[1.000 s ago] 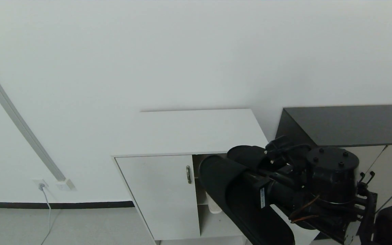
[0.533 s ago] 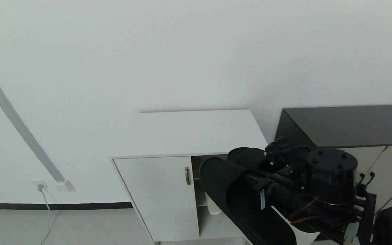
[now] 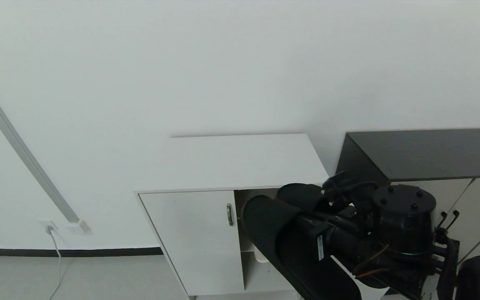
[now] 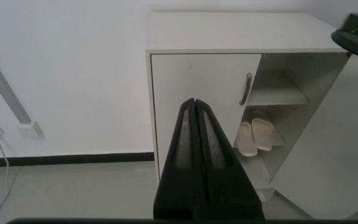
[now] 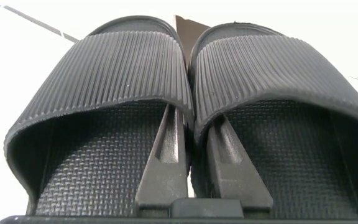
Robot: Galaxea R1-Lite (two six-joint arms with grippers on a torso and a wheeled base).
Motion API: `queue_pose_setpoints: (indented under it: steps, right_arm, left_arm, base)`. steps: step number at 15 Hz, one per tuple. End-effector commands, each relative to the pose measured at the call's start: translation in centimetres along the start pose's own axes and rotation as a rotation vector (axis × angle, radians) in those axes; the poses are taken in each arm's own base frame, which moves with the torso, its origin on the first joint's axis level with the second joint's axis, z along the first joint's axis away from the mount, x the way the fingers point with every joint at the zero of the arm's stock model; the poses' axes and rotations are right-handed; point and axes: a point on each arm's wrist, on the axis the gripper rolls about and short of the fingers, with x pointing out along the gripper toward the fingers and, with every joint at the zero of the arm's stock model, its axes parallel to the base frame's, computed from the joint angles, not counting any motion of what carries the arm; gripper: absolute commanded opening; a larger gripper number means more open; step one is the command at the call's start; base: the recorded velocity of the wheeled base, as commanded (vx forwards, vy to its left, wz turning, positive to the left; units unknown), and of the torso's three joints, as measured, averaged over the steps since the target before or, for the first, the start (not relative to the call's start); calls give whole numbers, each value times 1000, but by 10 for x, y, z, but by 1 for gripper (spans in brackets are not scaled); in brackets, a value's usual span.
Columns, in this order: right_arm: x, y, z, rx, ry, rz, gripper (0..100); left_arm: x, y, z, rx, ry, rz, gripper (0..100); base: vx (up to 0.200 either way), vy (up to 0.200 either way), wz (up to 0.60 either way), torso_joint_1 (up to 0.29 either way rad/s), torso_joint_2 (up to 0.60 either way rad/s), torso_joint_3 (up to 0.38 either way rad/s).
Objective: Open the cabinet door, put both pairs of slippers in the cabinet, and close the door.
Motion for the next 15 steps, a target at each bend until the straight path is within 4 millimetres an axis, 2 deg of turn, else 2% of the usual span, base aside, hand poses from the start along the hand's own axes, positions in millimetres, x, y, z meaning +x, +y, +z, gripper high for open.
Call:
queue_pose_setpoints:
  steps: [1, 10, 15]
  right_arm:
    - [2, 0, -2, -1, 7, -1, 0]
    - [4, 1, -9, -18, -16, -1, 0]
    - [6, 1, -12, -21, -4, -3, 0]
  left_arm:
    - [0, 0, 0, 0, 1, 1, 0]
    - [0, 0, 0, -8, 1, 1, 0]
    - [0, 0, 0, -8, 1, 1, 0]
  base:
    - [0, 0, 0, -129, 305, 163]
    - [0, 0, 0, -162, 365, 200]
    - [0, 0, 0, -225, 520, 299]
